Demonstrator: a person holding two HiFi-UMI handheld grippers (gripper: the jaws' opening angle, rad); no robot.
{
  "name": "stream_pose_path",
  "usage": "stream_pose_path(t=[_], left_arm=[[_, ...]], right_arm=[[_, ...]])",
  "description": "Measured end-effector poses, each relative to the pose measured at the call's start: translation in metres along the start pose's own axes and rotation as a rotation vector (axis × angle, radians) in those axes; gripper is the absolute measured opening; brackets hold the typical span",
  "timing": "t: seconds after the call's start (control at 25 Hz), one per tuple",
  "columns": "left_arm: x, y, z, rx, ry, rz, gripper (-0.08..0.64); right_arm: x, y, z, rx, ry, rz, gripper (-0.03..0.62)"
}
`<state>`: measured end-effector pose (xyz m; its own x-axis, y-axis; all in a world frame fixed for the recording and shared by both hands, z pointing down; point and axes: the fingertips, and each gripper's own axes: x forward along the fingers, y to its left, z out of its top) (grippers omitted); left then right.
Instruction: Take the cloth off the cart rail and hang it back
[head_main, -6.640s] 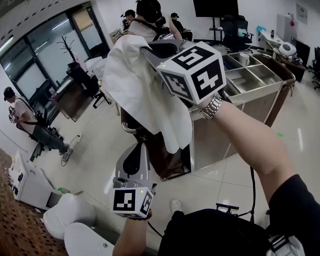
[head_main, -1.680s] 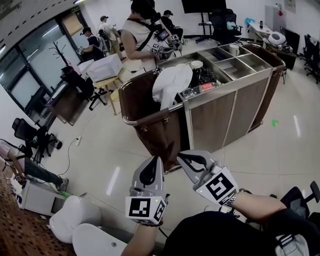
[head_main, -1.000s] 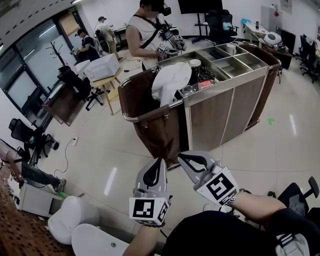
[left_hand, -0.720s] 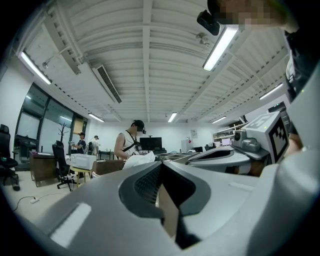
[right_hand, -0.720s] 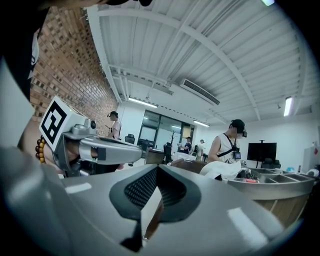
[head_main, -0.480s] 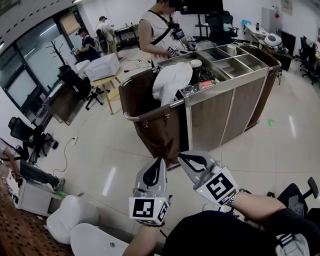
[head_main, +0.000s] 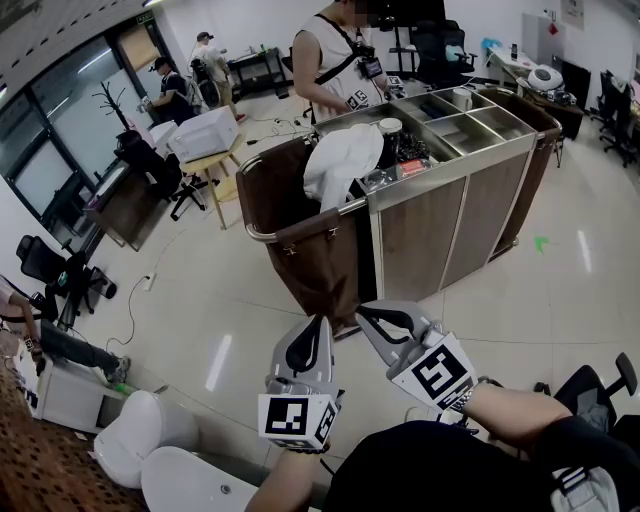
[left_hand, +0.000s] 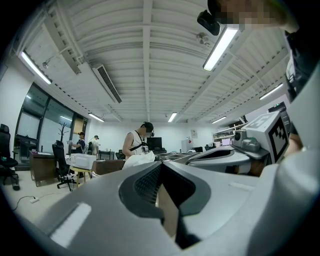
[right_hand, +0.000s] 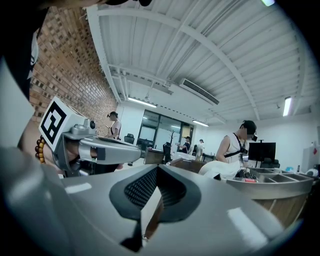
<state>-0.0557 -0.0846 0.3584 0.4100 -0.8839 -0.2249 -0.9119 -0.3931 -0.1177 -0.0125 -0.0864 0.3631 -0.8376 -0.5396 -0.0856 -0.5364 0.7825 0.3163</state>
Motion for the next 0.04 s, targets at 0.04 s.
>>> stream_pose_path(t=[0.04], left_arm=[[0.0012,-0.0002,0.0002,0.0,0.001,0.0,0.003]], right_arm=[[0.0001,-0.0011,0.0002,0.002,0.0,0.0,0.0]])
